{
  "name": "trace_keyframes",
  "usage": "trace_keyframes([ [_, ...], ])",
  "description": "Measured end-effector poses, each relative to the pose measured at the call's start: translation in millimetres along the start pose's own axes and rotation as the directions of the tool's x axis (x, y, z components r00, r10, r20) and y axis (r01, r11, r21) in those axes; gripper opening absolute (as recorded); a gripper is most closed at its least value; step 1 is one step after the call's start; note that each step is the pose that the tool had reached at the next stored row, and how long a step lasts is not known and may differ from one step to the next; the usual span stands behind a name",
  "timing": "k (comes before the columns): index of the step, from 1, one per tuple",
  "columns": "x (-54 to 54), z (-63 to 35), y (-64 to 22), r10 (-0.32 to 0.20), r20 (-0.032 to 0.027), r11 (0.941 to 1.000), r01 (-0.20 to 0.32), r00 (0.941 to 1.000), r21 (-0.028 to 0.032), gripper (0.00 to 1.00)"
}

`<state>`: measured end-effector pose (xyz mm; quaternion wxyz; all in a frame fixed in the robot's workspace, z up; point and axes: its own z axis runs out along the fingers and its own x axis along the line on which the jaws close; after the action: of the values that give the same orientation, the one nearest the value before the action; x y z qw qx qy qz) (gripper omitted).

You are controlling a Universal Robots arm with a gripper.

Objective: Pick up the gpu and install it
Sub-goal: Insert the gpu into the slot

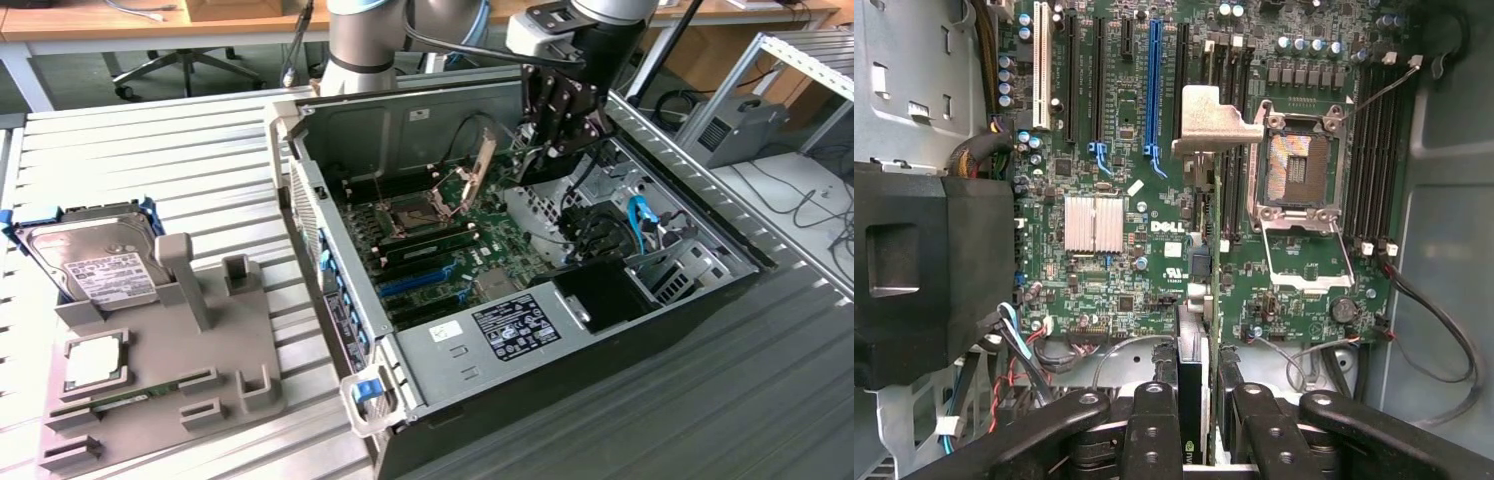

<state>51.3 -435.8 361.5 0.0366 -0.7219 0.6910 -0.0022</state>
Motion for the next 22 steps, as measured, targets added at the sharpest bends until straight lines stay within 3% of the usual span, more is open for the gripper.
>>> trace_keyframes([
  [22,0.5,5.6,2.2,0.000,-0.0001,1.0000,0.000,1.0000,0.0000,0.26],
])
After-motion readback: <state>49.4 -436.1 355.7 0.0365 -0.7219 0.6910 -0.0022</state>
